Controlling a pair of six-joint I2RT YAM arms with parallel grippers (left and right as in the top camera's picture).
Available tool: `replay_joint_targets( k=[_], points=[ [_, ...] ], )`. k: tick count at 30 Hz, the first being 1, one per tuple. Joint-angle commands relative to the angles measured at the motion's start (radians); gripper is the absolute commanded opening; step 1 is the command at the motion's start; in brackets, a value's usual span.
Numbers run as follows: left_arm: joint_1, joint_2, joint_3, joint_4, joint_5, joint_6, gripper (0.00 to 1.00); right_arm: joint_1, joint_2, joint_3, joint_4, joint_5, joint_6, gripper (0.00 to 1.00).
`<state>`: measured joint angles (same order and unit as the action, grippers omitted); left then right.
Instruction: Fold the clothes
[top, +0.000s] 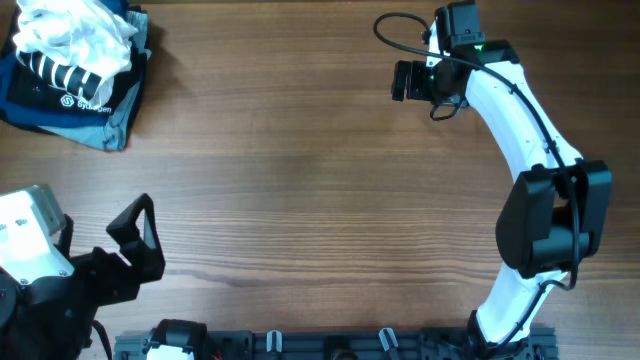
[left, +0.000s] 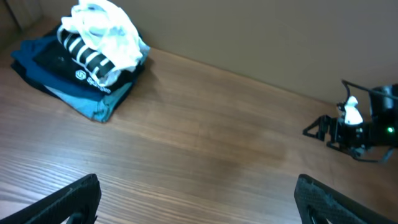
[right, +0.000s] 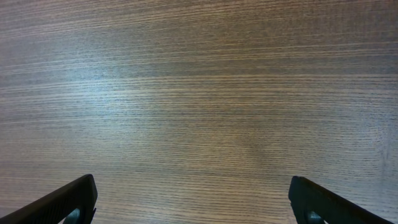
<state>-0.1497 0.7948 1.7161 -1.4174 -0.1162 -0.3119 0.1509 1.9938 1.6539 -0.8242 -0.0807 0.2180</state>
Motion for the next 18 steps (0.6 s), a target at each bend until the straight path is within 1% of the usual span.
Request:
replay_joint_targets(
  k=[1,6,12,14,18],
  points=[
    [-0.005,0.009,0.005,0.037,0.038,0.009,1.0,0.002,0.013,0.006,0.005,0.014,-0.008,1.0],
    [-0.005,0.004,-0.01,0.174,0.044,0.01,1.0,0.002,0.013,0.006,0.005,0.014,-0.008,1.0],
    [0.007,-0.064,-0.061,0.334,0.049,0.01,1.0,0.002,0.013,0.006,0.005,0.014,-0.008,1.0],
    [0.016,-0.098,-0.097,0.375,0.052,0.01,1.0,0.002,0.013,0.006,0.005,0.014,-0.008,1.0],
    [0.032,-0.179,-0.237,0.532,0.04,0.018,1.0,0.002,0.013,0.006,0.005,0.014,-0.008,1.0]
  ],
)
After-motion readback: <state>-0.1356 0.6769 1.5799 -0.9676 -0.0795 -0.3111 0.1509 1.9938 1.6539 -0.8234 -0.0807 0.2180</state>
